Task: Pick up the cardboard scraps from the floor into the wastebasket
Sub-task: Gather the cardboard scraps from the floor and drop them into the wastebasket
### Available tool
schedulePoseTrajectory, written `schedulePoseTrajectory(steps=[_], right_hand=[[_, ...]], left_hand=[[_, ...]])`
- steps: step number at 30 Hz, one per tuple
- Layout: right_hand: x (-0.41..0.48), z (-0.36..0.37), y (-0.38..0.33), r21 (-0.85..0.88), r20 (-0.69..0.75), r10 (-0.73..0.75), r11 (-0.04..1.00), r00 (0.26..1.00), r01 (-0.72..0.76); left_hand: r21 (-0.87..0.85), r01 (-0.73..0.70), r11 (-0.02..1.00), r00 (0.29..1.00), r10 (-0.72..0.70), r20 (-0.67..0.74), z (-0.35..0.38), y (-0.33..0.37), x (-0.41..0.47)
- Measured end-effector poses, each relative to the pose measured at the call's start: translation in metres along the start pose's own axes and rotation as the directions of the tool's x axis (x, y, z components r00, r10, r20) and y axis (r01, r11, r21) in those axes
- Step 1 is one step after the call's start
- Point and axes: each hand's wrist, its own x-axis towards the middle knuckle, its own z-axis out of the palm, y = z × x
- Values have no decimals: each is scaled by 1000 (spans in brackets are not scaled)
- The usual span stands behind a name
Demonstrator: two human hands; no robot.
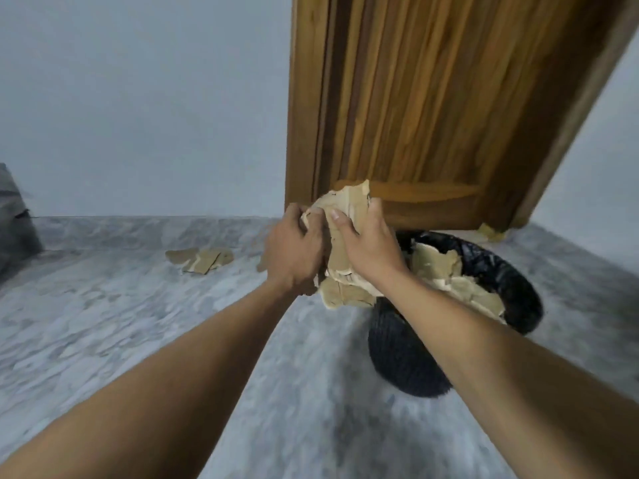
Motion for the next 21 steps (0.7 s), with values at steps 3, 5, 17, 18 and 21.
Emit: schedulePoseTrajectory(steps=[3,5,17,18,21], right_hand=[[27,-67,20,-50,-64,53,997,997,-56],[44,-104,39,-66,-125,103,992,987,-112],[78,-164,142,-151,-195,433,873,880,-463],[77,-164,139,-135,-207,434,875,877,-465],[80,-163,129,-122,-227,400,893,888,-434]], left_hand=[[-62,-94,994,993,98,68,58,44,12],[-86,-143,986,982,152,111,97,72,15],[235,-283,930,881,155,448,198,80,-4],[256,-284,924,881,146,450,192,77,0],[241,-234,942,887,106,450,176,65,16]])
